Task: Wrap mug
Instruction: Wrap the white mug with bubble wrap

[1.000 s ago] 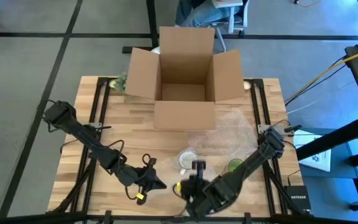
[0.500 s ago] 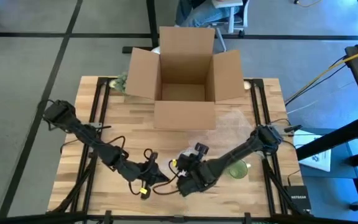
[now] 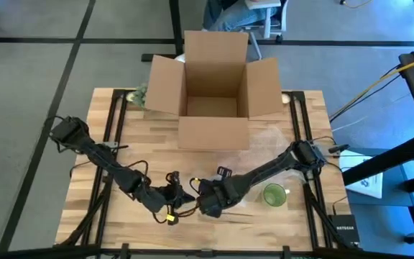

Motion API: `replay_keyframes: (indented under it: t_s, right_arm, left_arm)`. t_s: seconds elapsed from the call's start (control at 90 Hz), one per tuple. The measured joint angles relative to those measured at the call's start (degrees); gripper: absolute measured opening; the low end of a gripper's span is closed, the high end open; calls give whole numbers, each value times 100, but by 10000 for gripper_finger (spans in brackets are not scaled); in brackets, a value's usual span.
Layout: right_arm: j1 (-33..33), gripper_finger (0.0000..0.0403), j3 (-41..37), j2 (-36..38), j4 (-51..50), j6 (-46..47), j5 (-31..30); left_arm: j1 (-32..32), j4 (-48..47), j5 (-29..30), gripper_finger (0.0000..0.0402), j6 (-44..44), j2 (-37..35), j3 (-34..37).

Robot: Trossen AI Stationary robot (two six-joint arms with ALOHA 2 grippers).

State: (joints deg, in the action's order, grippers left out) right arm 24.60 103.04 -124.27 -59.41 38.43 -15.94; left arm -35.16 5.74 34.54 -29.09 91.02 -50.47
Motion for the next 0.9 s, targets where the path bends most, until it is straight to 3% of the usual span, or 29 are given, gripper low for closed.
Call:
replay_keyframes:
  t_s: [0.111,0.2,0.533,0.789,0.9]
  right_arm:
    - [2,0,0,0,36,-145,0]
    - [0,0,0,0,36,-261,2]
    - [-35,0,0,-7,141,-445,31]
    - [-24,0,-41,-9,93,-466,1]
    - [-24,0,-145,-4,-4,-455,14]
  left_arm:
    - [10,-400,298,0,-514,297,56]
    - [103,-140,345,0,-619,574,58]
    - [448,1561,259,0,771,698,51]
    - [817,2159,-813,0,1347,897,21]
    - [921,2287,-968,0,1538,1035,17]
